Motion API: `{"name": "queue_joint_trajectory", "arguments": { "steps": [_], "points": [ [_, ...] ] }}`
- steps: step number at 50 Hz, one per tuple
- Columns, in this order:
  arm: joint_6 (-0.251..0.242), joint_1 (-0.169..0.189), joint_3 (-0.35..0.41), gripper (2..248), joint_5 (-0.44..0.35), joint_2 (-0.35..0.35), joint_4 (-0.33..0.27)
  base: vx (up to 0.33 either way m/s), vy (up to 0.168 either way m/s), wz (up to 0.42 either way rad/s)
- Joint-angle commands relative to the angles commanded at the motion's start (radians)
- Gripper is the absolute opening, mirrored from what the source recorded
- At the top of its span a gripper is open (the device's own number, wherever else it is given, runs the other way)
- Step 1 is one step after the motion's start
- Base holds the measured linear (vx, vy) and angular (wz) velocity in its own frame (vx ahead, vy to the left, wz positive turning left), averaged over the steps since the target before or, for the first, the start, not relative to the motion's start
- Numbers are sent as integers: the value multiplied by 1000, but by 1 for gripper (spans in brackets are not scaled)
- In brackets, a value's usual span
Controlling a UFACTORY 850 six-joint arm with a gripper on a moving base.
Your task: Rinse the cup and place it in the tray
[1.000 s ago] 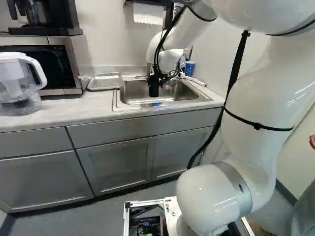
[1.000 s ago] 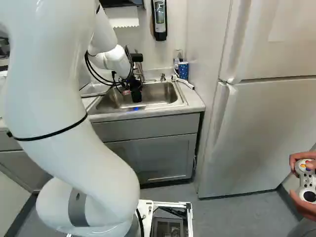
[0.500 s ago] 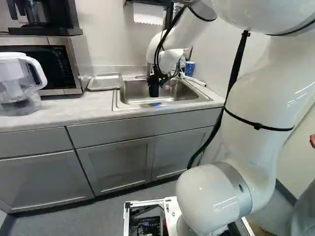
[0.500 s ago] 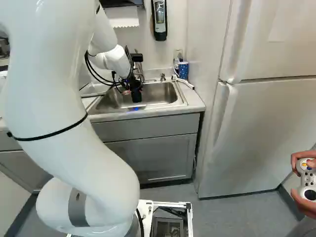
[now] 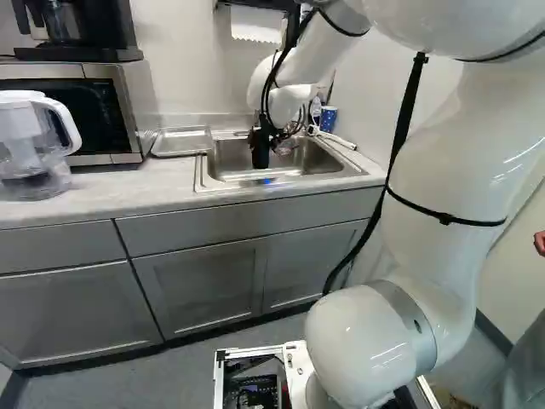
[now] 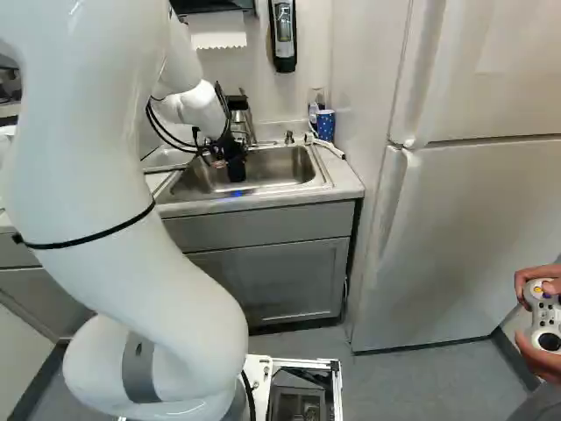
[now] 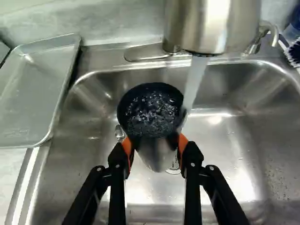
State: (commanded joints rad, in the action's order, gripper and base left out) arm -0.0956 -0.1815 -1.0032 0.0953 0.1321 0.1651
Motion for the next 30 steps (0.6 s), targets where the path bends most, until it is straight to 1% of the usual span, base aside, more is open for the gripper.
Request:
{"name": "queue_joint_trajectory", "arguments": {
  "steps": [20, 30],
  "points": [
    [0, -64, 2, 114, 0, -4, 0, 0, 0, 0],
    [0, -94, -10, 114, 0, -10, 0, 0, 0, 0]
  ]
}}
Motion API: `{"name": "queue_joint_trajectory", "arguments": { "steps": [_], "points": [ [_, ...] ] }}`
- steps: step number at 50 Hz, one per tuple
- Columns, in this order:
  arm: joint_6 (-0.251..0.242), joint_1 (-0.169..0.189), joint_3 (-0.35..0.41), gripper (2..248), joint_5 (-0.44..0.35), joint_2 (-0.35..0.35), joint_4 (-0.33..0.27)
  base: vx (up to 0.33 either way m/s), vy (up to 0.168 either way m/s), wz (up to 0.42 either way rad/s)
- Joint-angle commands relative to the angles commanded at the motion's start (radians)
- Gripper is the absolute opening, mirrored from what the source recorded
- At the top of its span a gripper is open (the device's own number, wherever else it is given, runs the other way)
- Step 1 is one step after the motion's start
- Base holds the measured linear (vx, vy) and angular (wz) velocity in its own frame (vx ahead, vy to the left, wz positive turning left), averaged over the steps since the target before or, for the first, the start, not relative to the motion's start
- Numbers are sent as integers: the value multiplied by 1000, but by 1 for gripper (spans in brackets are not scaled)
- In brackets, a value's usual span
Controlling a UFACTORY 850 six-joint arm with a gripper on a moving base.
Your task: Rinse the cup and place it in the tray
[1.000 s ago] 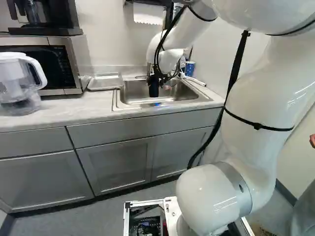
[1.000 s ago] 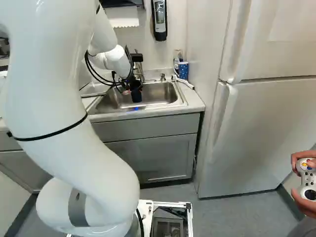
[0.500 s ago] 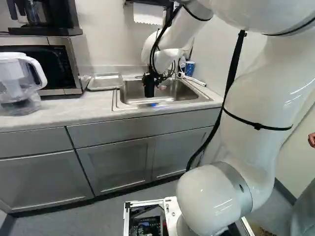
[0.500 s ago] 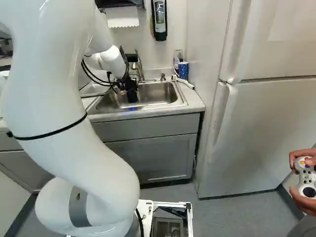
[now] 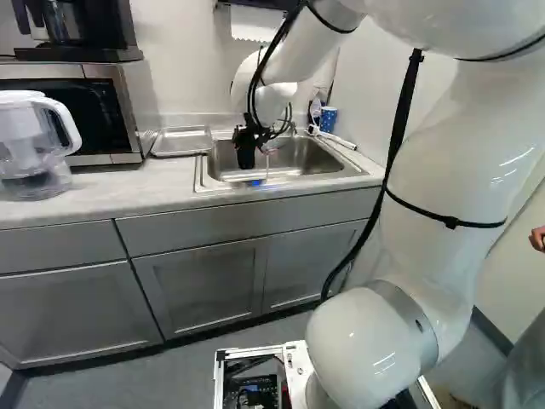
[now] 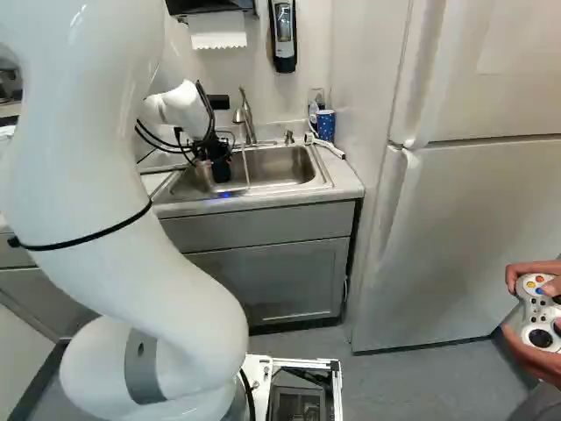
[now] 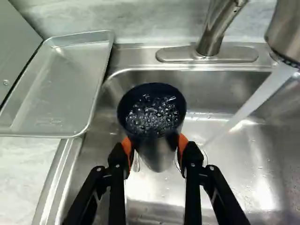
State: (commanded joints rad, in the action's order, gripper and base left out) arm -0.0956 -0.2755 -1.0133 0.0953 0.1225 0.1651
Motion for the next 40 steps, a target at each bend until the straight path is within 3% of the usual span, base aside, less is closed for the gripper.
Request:
{"name": "queue_joint_trajectory", "arguments": {
  "steps": [40],
  "points": [
    [0, -104, -98, 114, 0, 3, 0, 0, 0, 0]
  ]
}}
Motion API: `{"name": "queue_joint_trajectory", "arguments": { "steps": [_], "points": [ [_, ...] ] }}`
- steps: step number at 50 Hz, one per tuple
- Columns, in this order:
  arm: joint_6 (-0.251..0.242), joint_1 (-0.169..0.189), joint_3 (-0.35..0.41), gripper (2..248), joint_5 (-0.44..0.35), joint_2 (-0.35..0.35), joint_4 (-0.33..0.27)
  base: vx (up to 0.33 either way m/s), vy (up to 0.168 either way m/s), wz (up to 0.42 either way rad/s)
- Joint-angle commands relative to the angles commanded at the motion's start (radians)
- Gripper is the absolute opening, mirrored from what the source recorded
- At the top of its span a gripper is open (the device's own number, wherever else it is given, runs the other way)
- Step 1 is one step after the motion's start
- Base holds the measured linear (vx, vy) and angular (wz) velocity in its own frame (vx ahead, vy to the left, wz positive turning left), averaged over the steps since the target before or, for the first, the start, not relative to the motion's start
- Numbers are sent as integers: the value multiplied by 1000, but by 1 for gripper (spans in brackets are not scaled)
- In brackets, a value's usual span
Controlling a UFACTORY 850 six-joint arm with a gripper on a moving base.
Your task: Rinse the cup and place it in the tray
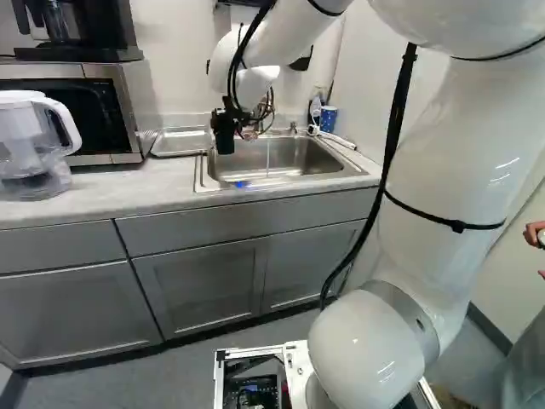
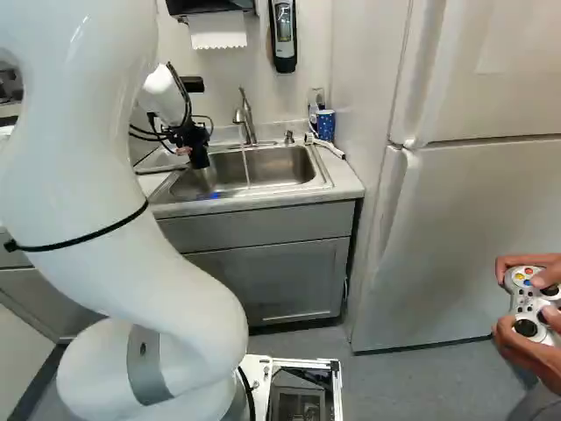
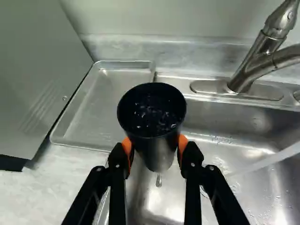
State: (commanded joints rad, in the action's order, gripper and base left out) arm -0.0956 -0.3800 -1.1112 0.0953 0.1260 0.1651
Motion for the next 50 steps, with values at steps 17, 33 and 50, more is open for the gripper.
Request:
{"name": "queue_joint_trajectory", "arguments": {
  "steps": [17, 33, 50],
  "points": [
    [0, -2, -10, 114, 11, -27, 0, 0, 0, 0],
    [0, -2, -20, 114, 53, -52, 0, 0, 0, 0],
    [0, -1, -36, 114, 102, -74, 0, 0, 0, 0]
  ]
}}
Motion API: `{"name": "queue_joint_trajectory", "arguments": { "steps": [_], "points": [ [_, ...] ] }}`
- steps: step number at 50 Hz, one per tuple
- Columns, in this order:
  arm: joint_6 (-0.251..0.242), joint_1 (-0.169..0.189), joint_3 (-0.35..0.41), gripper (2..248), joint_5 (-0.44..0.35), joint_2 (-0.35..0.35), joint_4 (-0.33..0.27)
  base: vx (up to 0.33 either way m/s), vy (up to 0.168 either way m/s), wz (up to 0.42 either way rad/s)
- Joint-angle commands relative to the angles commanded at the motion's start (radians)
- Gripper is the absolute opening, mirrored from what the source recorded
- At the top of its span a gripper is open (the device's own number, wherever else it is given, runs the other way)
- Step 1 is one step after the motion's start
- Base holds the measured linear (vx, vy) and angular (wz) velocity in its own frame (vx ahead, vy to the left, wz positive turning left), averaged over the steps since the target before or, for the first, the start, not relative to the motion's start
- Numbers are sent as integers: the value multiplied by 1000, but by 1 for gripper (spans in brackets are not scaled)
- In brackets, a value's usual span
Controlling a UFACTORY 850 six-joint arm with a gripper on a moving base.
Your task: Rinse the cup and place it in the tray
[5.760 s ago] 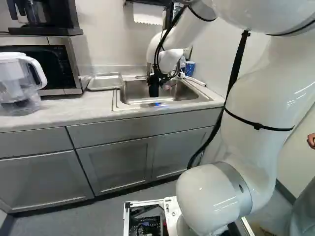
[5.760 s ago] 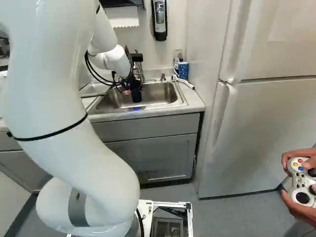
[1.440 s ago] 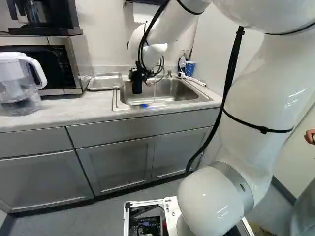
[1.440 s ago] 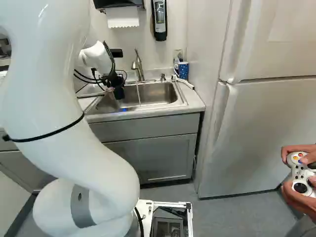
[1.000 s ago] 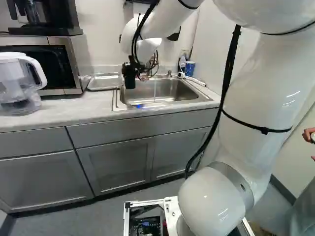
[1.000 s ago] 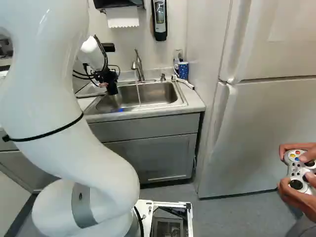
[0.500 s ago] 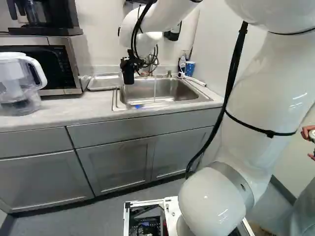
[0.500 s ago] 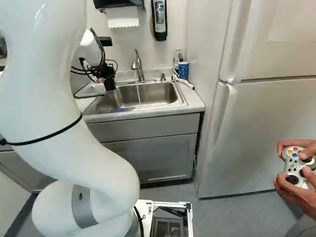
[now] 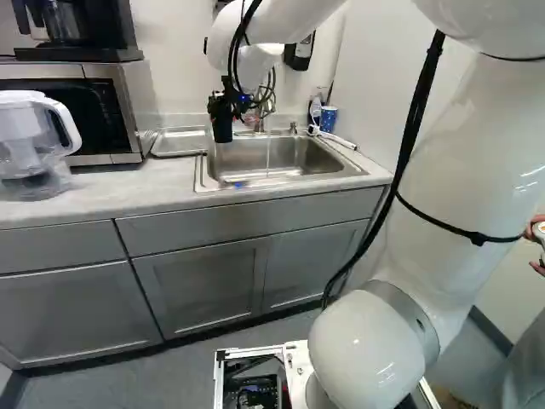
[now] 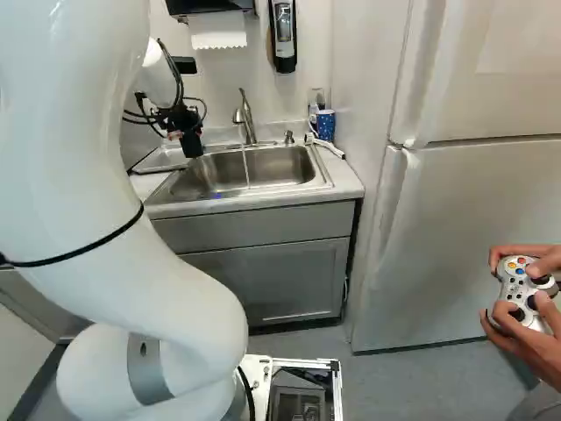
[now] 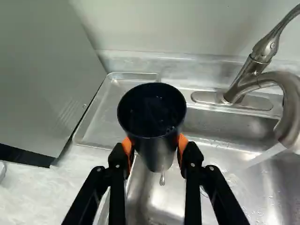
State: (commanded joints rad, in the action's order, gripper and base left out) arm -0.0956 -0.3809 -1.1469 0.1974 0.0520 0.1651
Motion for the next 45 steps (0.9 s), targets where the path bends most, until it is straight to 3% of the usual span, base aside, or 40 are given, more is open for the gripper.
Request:
{"name": "queue_joint_trajectory", "arguments": {
  "steps": [36, 45],
  "points": [
    [0, 0, -17, 114, 7, -31, 0, 0, 0, 0],
    [59, 0, -17, 114, 7, -31, 0, 0, 0, 0]
  ]
}}
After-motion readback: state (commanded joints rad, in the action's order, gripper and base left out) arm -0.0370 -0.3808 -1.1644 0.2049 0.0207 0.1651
